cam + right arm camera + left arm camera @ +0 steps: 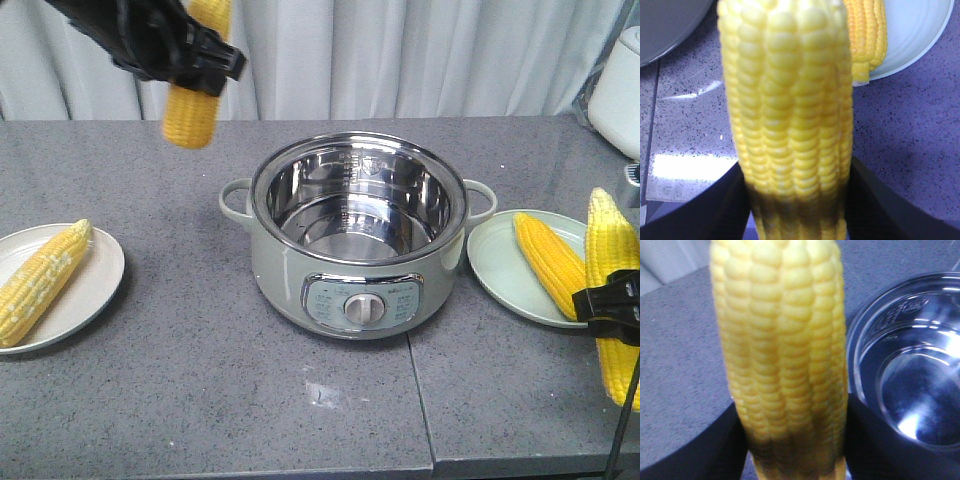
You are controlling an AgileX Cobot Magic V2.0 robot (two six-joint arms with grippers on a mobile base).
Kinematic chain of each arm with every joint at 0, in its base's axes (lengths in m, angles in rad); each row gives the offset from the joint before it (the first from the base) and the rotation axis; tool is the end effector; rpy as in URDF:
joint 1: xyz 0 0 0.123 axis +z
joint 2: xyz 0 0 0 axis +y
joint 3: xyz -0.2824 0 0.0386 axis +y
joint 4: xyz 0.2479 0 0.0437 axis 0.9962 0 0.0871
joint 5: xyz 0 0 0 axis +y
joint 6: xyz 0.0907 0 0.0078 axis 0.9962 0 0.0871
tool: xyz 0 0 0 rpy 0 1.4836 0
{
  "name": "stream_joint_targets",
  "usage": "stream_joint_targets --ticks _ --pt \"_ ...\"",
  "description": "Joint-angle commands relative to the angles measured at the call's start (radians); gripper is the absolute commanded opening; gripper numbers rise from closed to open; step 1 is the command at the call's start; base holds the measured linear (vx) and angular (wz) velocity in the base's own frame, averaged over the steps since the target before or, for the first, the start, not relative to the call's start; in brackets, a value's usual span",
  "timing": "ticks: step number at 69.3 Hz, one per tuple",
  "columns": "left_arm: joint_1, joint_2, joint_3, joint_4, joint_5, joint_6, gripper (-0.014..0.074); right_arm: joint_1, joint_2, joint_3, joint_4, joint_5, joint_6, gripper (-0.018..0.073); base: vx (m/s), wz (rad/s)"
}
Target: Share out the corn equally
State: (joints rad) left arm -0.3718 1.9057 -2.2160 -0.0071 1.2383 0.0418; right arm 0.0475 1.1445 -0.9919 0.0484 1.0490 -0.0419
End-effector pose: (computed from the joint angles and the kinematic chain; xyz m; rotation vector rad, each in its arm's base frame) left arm 0.3842 -0.1505 0.4264 0.4968 2.3663 -0.1608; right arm 0.2096 0.0138 0.3199 -0.1007 2.6828 0.0656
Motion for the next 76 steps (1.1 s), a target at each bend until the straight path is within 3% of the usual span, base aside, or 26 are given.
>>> stream_joint_targets --ticks 1,13,28,46,76 --pt "0.015 -0.097 -0.033 0.021 -0.019 -0.018 0.0217 -0.008 -0.021 -0.024 -0.003 -0.037 -0.004 0.0243 0.00 0.00" --pt "0.048 -0.186 0.024 0.031 -0.031 -0.031 0.0217 -0.008 -0.021 -0.024 -0.003 -0.037 -0.004 0.0243 0.00 0.00" --pt "0.075 -0.342 0.252 0.146 -0.043 -0.042 0.0217 -0.008 -0.021 -0.024 -0.003 -0.037 -0.004 0.0243 0.00 0.00" --pt "0.124 -0.498 0.525 0.144 -0.059 -0.093 0.0217 -0.008 -0.021 -0.024 -0.003 -0.037 -0.004 0.0243 0.00 0.00" --pt "0.124 -0.735 0.965 0.144 -0.168 -0.233 0.0217 -0.008 -0.021 -0.024 -0.003 -0.037 -0.004 0.0244 0.00 0.00"
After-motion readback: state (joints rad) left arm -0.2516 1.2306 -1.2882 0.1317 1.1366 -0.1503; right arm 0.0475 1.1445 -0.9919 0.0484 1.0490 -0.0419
